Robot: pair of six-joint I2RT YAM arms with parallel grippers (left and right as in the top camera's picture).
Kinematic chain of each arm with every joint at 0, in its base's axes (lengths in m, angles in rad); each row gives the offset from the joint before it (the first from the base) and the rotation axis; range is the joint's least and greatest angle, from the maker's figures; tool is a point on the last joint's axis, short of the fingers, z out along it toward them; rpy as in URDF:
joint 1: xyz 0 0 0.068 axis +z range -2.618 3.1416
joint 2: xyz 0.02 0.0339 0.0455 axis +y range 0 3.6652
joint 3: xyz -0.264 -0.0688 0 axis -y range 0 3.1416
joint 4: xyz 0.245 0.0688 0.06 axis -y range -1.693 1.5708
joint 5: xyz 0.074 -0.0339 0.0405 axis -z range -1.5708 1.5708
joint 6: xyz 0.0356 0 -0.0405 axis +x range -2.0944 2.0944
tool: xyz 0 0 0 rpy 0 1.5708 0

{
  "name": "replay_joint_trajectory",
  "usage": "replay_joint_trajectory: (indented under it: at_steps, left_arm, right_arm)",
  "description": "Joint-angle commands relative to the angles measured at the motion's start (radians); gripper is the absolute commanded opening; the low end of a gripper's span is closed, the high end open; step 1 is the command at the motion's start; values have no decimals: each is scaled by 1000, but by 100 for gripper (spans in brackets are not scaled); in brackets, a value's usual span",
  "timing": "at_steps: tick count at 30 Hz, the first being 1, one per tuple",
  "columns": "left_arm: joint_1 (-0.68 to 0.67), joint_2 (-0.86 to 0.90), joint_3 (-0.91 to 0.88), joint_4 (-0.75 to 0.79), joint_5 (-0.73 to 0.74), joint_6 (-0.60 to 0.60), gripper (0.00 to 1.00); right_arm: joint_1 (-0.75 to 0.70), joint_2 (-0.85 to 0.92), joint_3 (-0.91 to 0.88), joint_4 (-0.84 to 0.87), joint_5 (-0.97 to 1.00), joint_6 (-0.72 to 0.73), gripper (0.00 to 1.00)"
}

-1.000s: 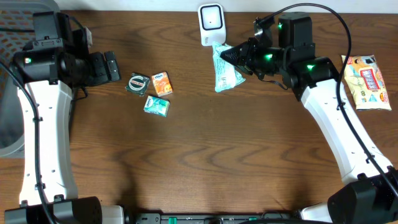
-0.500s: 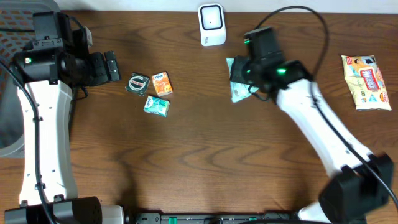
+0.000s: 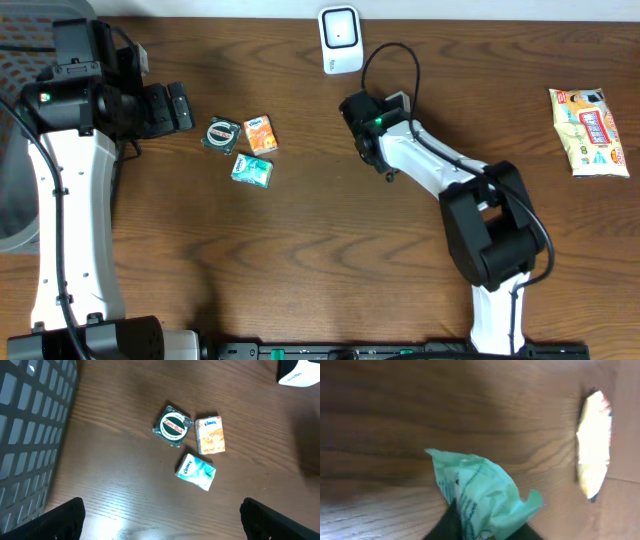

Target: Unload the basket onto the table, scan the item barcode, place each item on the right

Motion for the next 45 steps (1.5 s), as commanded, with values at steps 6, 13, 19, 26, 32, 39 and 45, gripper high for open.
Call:
replay_joint_trajectory:
  at_steps: [6, 13, 19, 26, 32, 39, 45]
  left_arm:
    - [0, 3, -3, 0, -2, -9, 98]
    - [0, 3, -3, 0, -2, -9, 98]
    - [0, 3, -3, 0, -2, -9, 98]
    - [1, 3, -3, 0, -2, -9, 98]
    - [0, 3, -3, 0, -2, -9, 98]
    - [0, 3, -3, 0, -2, -9, 98]
    - [0, 3, -3, 0, -2, -9, 98]
  right_arm:
    - [22, 34, 5, -37, -336, 42, 33]
    - [22, -31, 141, -206, -533, 96, 38]
    - [-39, -80, 299, -320, -532, 25, 63]
    - [-192, -71, 172, -269, -761, -248, 66]
    - [-272, -71, 8, -134, -828, -277, 50]
    - [-276, -71, -111, -45, -861, -276, 39]
    - [-267, -72, -95, -46, -902, -227, 24]
